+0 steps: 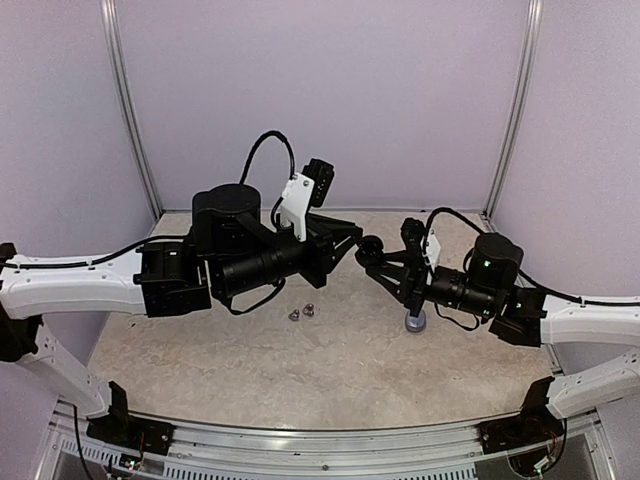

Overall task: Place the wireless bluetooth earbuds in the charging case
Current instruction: Insert the left earbud into the left side groove of the charging case.

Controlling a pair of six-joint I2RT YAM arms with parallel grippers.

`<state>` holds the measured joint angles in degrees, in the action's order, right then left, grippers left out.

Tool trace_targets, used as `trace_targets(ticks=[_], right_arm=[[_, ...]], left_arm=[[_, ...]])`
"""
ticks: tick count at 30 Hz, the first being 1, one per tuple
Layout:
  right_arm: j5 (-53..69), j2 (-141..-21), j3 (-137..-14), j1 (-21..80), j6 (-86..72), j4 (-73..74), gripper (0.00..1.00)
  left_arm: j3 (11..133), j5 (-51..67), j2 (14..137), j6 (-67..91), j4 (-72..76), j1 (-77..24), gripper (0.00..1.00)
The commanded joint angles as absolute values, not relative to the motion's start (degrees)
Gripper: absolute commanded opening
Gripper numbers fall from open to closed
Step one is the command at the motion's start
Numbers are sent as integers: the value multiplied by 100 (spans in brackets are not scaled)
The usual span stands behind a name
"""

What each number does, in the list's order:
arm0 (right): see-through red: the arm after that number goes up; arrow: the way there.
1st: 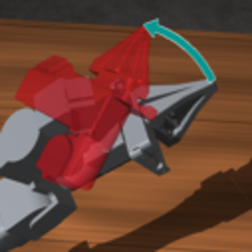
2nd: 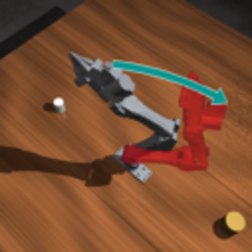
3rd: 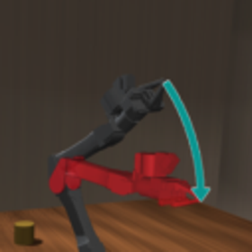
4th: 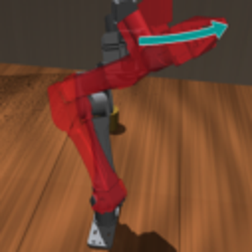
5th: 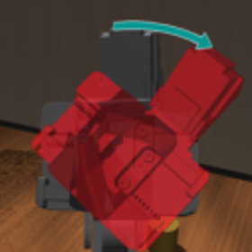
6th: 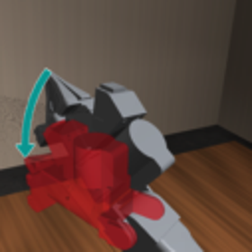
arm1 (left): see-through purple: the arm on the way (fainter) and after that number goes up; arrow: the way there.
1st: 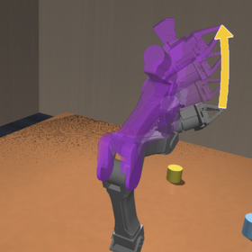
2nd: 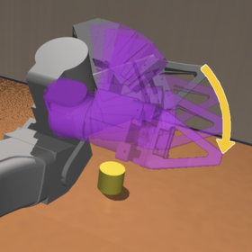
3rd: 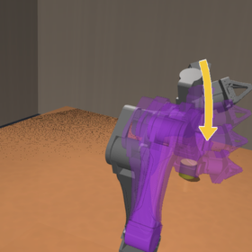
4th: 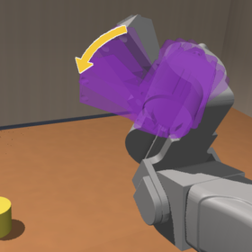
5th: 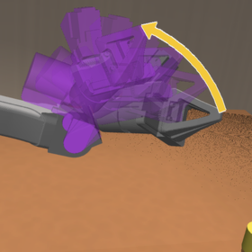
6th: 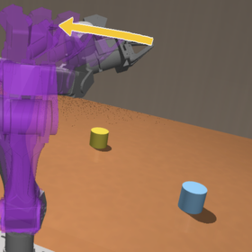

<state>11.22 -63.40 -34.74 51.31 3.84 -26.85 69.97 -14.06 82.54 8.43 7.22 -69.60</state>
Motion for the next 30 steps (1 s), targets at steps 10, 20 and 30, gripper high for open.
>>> trace_targets(ticks=[10,20,30], right_arm=[[1147,-6381,-3707,5221,19,-2725,0],[1245,-6311,-3687,5226,-188,-2742,0],[1325,-6260,-3674,5260,-205,-2786,0]], left_arm=[[7470,-1734,8767,568,730,-7049,0],[7471,-1748,8855,515,609,-7052,0],[7480,-1801,8933,458,519,-7055,0]])
